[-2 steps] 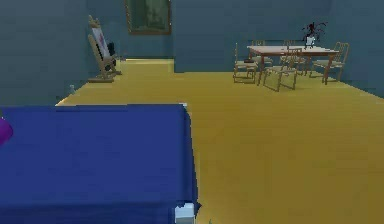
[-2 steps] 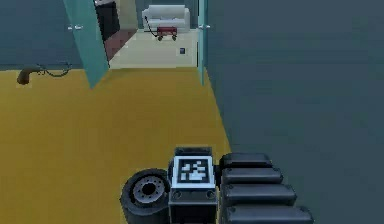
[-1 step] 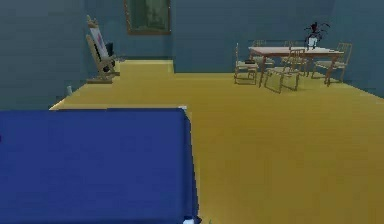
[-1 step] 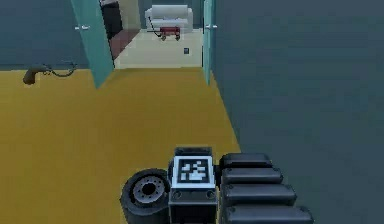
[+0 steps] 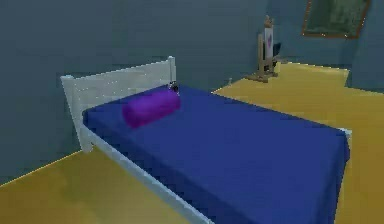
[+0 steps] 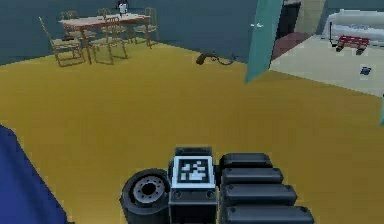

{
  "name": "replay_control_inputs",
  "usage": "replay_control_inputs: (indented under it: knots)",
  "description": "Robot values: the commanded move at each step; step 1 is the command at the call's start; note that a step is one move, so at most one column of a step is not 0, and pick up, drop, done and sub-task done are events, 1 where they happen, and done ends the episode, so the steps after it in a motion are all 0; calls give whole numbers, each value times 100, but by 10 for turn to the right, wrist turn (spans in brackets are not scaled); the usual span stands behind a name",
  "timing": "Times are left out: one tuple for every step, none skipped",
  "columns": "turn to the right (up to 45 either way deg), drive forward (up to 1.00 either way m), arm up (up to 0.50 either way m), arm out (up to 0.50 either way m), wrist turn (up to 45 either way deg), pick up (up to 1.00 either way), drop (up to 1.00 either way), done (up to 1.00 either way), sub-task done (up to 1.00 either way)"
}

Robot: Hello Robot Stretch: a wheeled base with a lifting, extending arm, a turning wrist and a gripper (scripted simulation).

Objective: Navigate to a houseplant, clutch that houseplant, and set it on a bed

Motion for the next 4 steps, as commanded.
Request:
replay_control_inputs:
  knots:
    - [-420, 0, 0, 0, 0, 0, 0, 0, 0]
    - [0, 100, 0, 0, 0, 0, 0, 0, 0]
    - [-30, 0, 0, 0, 0, 0, 0, 0, 0]
    - [0, 10, 0, 0, 0, 0, 0, 0, 0]
